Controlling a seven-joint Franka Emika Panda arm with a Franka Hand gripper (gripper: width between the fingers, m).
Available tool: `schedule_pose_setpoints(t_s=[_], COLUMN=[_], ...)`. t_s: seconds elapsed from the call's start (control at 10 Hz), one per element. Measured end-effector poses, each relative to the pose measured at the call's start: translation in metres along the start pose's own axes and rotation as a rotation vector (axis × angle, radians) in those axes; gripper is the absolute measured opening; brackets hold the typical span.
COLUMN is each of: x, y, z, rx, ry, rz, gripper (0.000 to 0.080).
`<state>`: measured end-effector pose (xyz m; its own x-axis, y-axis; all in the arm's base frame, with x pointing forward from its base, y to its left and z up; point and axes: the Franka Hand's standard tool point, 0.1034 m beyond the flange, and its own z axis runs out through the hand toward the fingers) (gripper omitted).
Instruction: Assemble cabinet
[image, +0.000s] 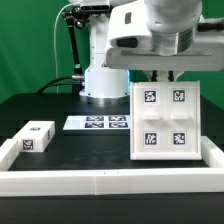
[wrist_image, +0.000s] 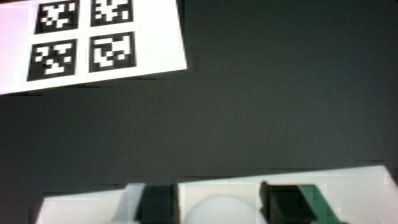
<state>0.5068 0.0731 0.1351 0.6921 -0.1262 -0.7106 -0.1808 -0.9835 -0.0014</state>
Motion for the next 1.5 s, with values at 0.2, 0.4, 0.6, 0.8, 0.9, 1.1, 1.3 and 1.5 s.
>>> schedule_pose_setpoints(t_s=[0.2, 0.4, 0.6, 0.8, 0.9, 1.1, 1.3, 1.5], x=[0.0, 0.0002, 0.0003, 0.0002, 0.0002, 0.0002, 0.0002, 0.0047], y=[-0.0003, -0.0005, -0.0006, -0.0007, -0.0007, -0.0007, -0.0007, 0.0013], z=[0.0005, 0.0006, 0.0006, 0.0006, 0.0006, 0.0006, 0.0006, 0.007], rx=[0.001, 0.001, 0.0, 0.0, 0.0, 0.0, 0.0, -0.003], ry=[-0.002, -0.001, 0.0, 0.0, 0.0, 0.0, 0.0, 0.026], rz=[0.001, 0.0, 0.0, 0.0, 0.0, 0.0, 0.0, -0.055], gripper=[0.0221, 0.0301, 0.0488, 0.0759, 0.0759, 0.0797, 0.0796, 0.0796])
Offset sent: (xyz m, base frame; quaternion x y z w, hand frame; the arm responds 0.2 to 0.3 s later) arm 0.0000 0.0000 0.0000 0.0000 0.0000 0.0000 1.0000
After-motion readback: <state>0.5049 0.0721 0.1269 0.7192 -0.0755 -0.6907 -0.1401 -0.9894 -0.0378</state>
